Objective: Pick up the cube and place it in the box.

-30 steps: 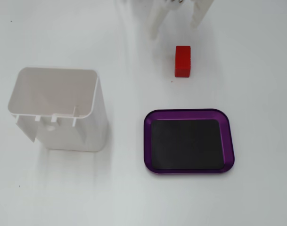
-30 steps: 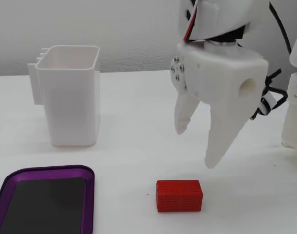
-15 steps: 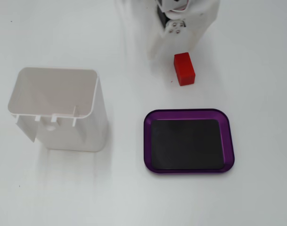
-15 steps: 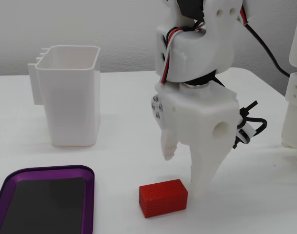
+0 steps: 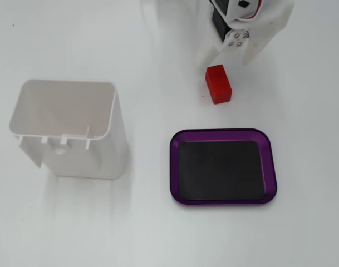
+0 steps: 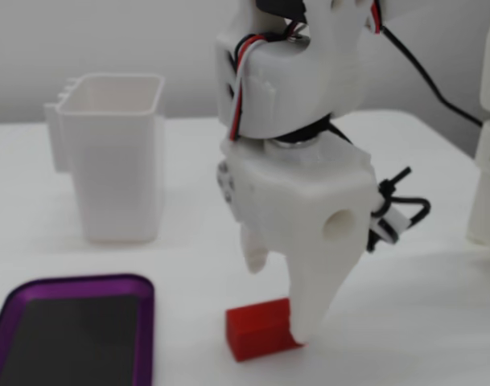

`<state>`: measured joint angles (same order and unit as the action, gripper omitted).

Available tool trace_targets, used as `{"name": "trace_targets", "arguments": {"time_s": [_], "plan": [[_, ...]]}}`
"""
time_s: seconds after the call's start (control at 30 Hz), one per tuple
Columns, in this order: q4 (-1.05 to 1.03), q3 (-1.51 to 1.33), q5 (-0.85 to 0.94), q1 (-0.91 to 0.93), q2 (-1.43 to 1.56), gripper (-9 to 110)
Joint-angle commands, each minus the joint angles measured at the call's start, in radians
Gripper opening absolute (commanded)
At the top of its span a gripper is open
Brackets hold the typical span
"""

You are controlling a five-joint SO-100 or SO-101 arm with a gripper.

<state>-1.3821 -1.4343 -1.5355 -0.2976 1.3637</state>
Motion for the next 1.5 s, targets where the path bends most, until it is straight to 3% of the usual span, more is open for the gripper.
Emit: {"name": "trace_targets", "arguments": {"time_s": [0.0, 0.4, 0.5, 0.6, 0.7, 0.9, 1.0, 1.2, 1.33, 1.47], "plan": [[0.049, 0.012, -0.011, -0.006, -0.008, 27], [0.156, -0.038, -0.008, -0.008, -0.118, 27], [0.156, -0.038, 0.002, -0.008, -0.118, 18], [0.144, -0.038, 0.012, -0.006, -0.120, 0], [0.155, -0.041, 0.071, -0.006, -0.118, 1], [0.029, 0.029, 0.465, -0.003, -0.023, 0], [-0.034, 0.091, 0.580, -0.003, 0.071, -1], [-0.031, 0.127, 0.905, -0.003, 0.247, -1], [0.169, 0.115, 1.177, -0.002, 0.298, 0], [0.337, 0.112, 1.318, 0.000, 0.278, 0]]}}
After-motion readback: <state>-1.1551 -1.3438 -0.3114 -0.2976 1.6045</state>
